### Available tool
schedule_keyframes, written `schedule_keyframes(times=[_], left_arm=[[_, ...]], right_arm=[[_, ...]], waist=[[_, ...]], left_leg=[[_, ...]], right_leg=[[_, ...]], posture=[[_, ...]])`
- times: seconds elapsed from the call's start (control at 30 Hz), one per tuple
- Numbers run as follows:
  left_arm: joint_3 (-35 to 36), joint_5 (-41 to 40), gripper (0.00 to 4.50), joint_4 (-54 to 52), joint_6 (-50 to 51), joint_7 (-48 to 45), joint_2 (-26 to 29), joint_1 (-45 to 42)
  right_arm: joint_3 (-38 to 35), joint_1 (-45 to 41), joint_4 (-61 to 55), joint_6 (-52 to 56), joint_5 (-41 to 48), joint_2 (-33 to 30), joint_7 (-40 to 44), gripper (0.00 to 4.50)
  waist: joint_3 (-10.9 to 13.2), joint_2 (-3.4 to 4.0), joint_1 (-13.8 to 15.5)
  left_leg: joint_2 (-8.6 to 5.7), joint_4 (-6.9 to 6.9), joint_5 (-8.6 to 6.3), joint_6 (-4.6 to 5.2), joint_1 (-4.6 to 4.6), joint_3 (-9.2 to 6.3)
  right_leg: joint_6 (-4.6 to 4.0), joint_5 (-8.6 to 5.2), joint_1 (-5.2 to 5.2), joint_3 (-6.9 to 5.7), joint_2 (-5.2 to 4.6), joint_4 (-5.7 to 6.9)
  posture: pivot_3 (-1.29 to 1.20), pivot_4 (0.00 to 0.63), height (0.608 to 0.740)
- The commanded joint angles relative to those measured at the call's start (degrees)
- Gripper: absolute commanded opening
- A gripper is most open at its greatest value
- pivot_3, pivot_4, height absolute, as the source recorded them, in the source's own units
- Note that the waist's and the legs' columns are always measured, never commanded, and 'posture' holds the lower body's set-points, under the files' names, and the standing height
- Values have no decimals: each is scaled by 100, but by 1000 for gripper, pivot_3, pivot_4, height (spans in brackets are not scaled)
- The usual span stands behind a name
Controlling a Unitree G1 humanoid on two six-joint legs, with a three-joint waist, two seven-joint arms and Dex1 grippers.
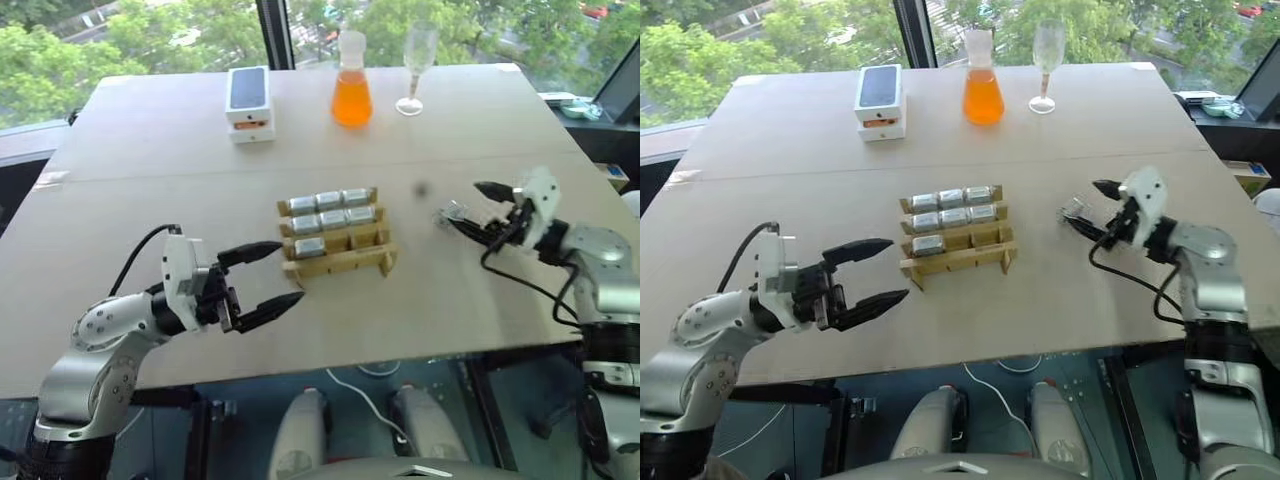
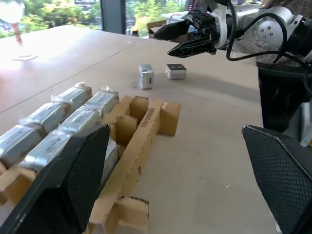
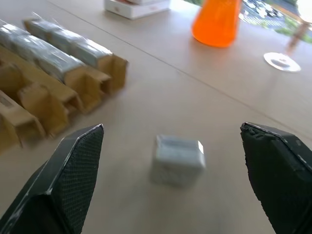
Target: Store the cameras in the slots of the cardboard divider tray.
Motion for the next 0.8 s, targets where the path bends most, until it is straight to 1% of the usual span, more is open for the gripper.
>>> schedule_keyframes(times=[0.03, 0.17, 0.4, 0.57, 0.73, 0.77, 0.8], left_arm=[[-231, 44, 4500, 74, 29, -256, 108, -382], [-323, 32, 4500, 86, 107, -315, 107, -596], [-189, 123, 4500, 29, 123, -164, 82, -459], [-77, 118, 4500, -126, 140, -66, 95, -219], [-37, 113, 4500, -122, 123, 13, 65, -136], [-48, 124, 4500, -99, 114, 7, 67, -135], [-59, 126, 4500, -76, 119, 3, 70, -147]], right_arm=[[-92, -304, 703, -267, -65, -448, -6, 4459], [210, -608, 1755, -578, -222, -673, 304, 4459], [429, -1224, 3349, -1012, -407, -595, 277, 4459], [454, -1334, 3822, -1101, -400, -588, 382, 4459], [431, -1080, 3773, -1277, -353, -606, 470, 4459], [393, -1047, 3745, -1371, -330, -592, 439, 3951], [371, -1032, 3723, -1458, -315, -585, 413, 3682]], waist=[[0, 0, -11], [0, -1, -2], [0, 0, 12], [1, -1, 22], [0, -1, 20], [0, -1, 22], [0, -1, 21]], left_leg=[[1, 2, 0, 0, 3, 4], [0, 6, 1, 2, 2, 3], [0, -1, 0, 2, -6, -2], [-2, -1, 0, 2, -7, -3], [-3, 1, 0, 2, -5, -4], [-2, 1, 0, 2, -4, -5], [-2, 1, 0, 2, -1, -7]], right_leg=[[3, 2, 1, 5, 1, -1], [4, 3, 2, 5, 2, -2], [3, 2, 0, 5, 4, -8], [3, 2, 2, 4, 0, -11], [4, 3, 3, 4, 1, -8], [4, 3, 5, 3, 1, -8], [3, 3, 9, 1, 1, -8]], posture=[[0, 150, 740], [0, 150, 740], [0, 150, 740], [0, 150, 740], [0, 150, 740], [0, 150, 740], [0, 150, 740]])
